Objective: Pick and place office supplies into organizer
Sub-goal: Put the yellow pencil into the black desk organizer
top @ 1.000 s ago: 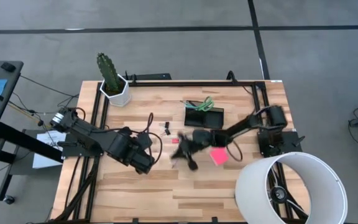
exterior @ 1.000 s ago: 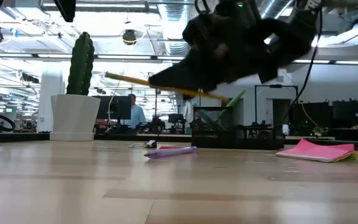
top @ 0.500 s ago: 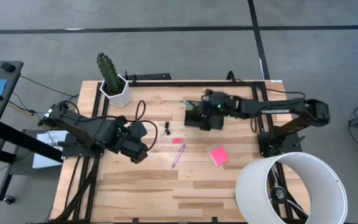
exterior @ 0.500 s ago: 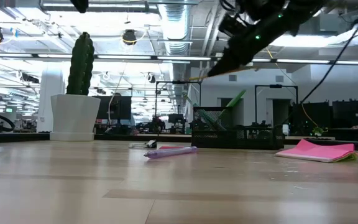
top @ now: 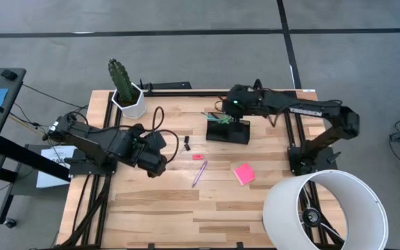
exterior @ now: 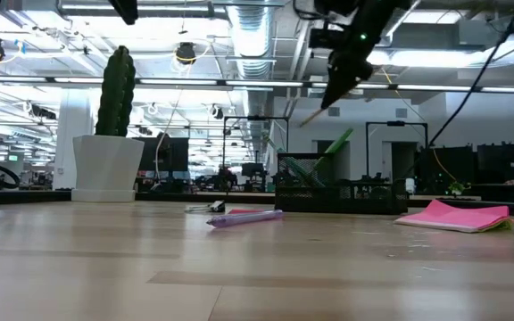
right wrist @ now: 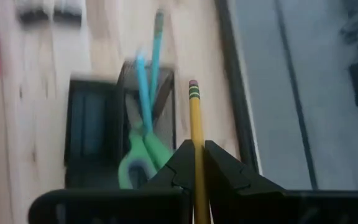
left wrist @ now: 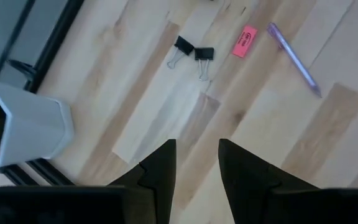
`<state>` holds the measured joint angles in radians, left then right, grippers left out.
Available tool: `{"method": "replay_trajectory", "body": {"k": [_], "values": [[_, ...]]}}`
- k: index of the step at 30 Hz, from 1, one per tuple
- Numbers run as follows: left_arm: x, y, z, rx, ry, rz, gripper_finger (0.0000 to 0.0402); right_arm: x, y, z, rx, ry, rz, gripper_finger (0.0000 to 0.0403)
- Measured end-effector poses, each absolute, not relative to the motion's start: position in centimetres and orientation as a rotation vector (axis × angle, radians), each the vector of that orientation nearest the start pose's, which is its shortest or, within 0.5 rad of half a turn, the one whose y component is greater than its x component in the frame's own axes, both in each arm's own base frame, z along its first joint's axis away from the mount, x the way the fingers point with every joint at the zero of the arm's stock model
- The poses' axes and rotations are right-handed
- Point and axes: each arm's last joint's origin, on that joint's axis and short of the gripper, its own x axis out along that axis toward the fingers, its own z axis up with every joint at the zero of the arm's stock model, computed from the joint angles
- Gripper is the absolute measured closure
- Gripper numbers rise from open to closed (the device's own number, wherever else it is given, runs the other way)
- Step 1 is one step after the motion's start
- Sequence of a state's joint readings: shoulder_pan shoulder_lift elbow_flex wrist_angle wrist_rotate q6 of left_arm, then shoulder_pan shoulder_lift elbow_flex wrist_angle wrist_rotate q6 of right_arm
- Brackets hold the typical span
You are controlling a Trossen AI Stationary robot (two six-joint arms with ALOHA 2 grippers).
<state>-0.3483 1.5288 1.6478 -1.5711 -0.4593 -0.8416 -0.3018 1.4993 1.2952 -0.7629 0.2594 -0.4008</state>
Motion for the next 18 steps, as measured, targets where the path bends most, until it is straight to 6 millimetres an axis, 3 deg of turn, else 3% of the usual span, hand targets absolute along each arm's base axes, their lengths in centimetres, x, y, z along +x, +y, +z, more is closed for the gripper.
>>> {"method": "replay_trajectory", "body": {"k": [6, 12, 18], "values": [[24.8, -6.6, 36.4, -0.004, 1.172, 0.601, 0.0288, 31.6, -9.5, 29.5, -0.405, 1.357, -0.158, 0.0387], [25.3, -4.5, 36.4, 0.063, 1.202, 0.617, 0.0288, 35.2, -9.8, 28.1, -0.433, 1.441, -0.133, 0.0389], [25.5, -2.6, 36.4, 0.132, 1.252, 0.603, 0.0288, 37.0, -10.9, 26.7, -0.445, 1.566, -0.133, 0.0387]]}}
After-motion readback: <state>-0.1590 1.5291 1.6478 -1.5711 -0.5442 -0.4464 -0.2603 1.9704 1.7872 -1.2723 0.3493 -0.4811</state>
